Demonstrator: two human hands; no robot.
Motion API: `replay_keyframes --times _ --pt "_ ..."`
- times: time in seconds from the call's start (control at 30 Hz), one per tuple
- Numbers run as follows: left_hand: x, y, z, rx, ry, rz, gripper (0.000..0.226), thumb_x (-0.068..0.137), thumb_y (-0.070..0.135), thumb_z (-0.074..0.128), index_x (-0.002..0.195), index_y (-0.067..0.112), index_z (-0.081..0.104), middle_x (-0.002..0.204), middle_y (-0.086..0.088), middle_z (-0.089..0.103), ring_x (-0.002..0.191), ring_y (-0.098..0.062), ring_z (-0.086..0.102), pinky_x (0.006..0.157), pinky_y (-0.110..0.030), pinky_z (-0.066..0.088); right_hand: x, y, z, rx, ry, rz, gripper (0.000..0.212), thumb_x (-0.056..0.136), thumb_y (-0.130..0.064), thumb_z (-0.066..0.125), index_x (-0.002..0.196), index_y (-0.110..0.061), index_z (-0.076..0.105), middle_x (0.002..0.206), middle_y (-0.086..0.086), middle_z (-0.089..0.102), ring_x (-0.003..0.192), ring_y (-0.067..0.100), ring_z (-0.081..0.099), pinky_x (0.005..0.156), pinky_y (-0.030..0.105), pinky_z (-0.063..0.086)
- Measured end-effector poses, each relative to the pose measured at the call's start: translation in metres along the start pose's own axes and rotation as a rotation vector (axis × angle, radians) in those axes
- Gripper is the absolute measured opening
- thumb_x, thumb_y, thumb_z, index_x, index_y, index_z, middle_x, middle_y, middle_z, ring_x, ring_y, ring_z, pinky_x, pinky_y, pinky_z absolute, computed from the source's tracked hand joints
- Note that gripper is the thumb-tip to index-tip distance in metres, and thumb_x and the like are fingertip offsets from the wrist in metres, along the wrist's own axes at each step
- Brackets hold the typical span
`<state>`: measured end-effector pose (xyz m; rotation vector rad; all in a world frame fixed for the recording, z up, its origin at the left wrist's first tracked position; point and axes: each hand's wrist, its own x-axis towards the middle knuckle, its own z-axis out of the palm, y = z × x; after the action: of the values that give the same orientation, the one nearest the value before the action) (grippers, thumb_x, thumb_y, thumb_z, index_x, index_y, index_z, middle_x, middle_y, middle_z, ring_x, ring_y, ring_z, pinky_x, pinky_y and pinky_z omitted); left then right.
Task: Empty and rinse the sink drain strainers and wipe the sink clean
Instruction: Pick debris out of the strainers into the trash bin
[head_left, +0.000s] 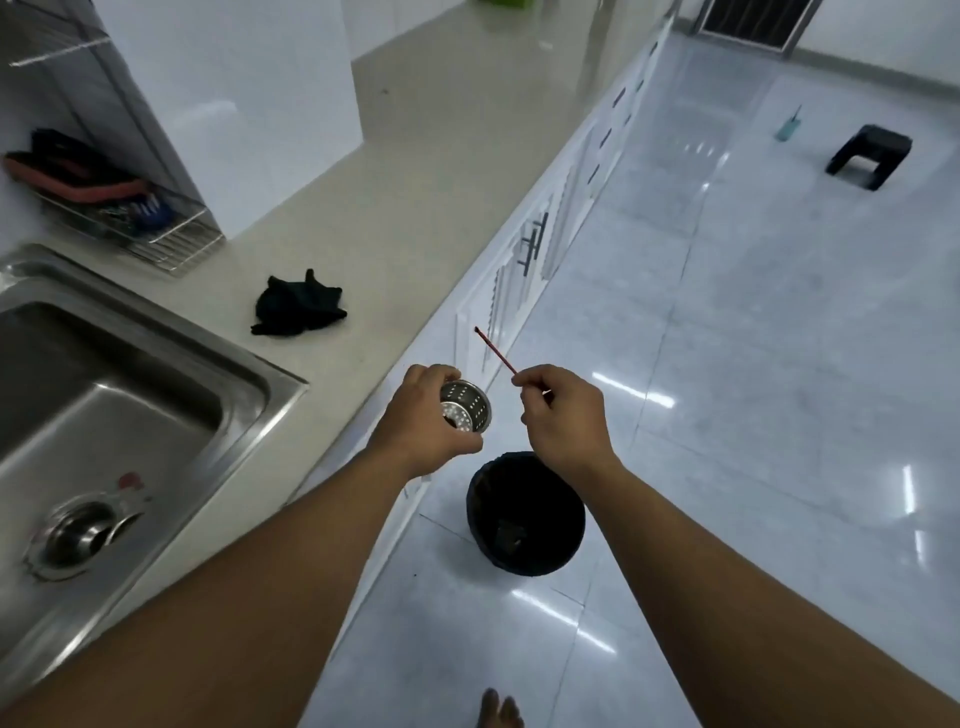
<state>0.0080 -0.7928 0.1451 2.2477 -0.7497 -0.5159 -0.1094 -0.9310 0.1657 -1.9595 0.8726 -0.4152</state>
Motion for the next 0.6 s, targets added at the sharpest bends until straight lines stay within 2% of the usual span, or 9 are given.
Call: replay_keyframes --times 0.17,0.27,0.53,0.6 --pt "0.013 -0.014 0.052 -0.002 -0.065 -0.026 0.086 0.054 0.035 0.089 0.13 0.03 0.048 0.124 0.01 0.042 0.105 -0.015 0.055 0.085 -0.03 0.05 0.0 0.06 -0.014 -0.001 0.029 0.065 0.026 0.093 -0.013 0.052 0.099 -0.026 0.074 0.097 -0.007 0.071 0.089 0.018 0.069 0.089 0.042 0.057" --pt "0.022 -0.029 0.088 -0.014 -0.097 -0.028 0.086 0.055 0.034 0.089 0.131 0.029 0.049 0.125 0.009 0.042 0.106 -0.014 0.054 0.085 -0.026 0.045 -0.002 0.097 -0.015 0.003 0.021 0.093 0.026 0.093 -0.013 0.053 0.098 -0.028 0.074 0.095 -0.013 0.07 0.091 0.017 0.07 0.091 0.043 0.056" --pt "0.046 -0.079 0.177 0.0 -0.16 -0.076 0.087 0.055 0.032 0.091 0.13 0.034 0.048 0.123 0.014 0.04 0.101 -0.008 0.051 0.071 -0.013 0.038 -0.004 0.195 0.005 0.02 -0.002 0.152 0.026 0.093 -0.016 0.057 0.092 -0.035 0.074 0.085 -0.016 0.07 0.085 0.012 0.069 0.084 0.035 0.058" --pt "0.054 -0.094 0.197 0.005 -0.172 -0.086 0.087 0.055 0.031 0.091 0.13 0.034 0.048 0.123 0.014 0.04 0.102 -0.009 0.051 0.073 -0.014 0.038 -0.004 0.217 0.014 0.035 -0.015 0.173 0.025 0.093 -0.017 0.058 0.092 -0.036 0.074 0.079 -0.017 0.068 0.082 0.01 0.068 0.08 0.03 0.056"
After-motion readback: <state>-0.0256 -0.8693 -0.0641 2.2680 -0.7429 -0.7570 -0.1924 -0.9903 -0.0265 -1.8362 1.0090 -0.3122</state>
